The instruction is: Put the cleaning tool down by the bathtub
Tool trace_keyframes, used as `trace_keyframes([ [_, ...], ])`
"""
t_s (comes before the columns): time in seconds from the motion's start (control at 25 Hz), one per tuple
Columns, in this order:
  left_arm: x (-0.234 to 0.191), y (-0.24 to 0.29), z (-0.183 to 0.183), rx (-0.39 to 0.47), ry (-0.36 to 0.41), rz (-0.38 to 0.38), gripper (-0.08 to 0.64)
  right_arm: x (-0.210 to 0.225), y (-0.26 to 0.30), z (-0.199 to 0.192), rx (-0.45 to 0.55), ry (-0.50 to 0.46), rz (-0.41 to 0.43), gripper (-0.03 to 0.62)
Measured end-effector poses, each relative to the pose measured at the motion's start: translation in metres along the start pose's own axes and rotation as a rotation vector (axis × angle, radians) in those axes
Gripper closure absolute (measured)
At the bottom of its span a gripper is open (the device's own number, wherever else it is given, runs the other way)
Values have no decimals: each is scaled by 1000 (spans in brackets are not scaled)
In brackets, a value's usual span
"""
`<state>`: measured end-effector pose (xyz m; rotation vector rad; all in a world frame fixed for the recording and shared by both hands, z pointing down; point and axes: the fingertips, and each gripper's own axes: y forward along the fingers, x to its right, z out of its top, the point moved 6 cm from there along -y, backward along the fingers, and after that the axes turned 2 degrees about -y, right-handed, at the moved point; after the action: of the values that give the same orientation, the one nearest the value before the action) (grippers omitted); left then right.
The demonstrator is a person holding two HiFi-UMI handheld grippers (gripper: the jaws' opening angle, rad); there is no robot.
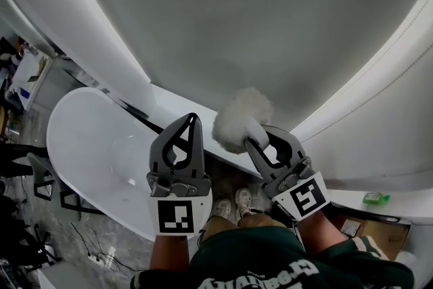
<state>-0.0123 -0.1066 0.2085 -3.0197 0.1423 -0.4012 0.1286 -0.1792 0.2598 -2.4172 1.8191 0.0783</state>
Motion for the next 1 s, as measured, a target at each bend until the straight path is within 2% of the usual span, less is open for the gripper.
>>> trace_keyframes([
  [0.44,-25,-26,-2,-42,48,146,554,-16,30,-5,12,22,139,499],
  [0.68,-43,-41,-15,-61,36,179,554,-32,50,-11,20,30,174,499],
  [1.0,-67,-53,-35,-50,33,180,554,-49,69,-28,-35,16,180,499],
])
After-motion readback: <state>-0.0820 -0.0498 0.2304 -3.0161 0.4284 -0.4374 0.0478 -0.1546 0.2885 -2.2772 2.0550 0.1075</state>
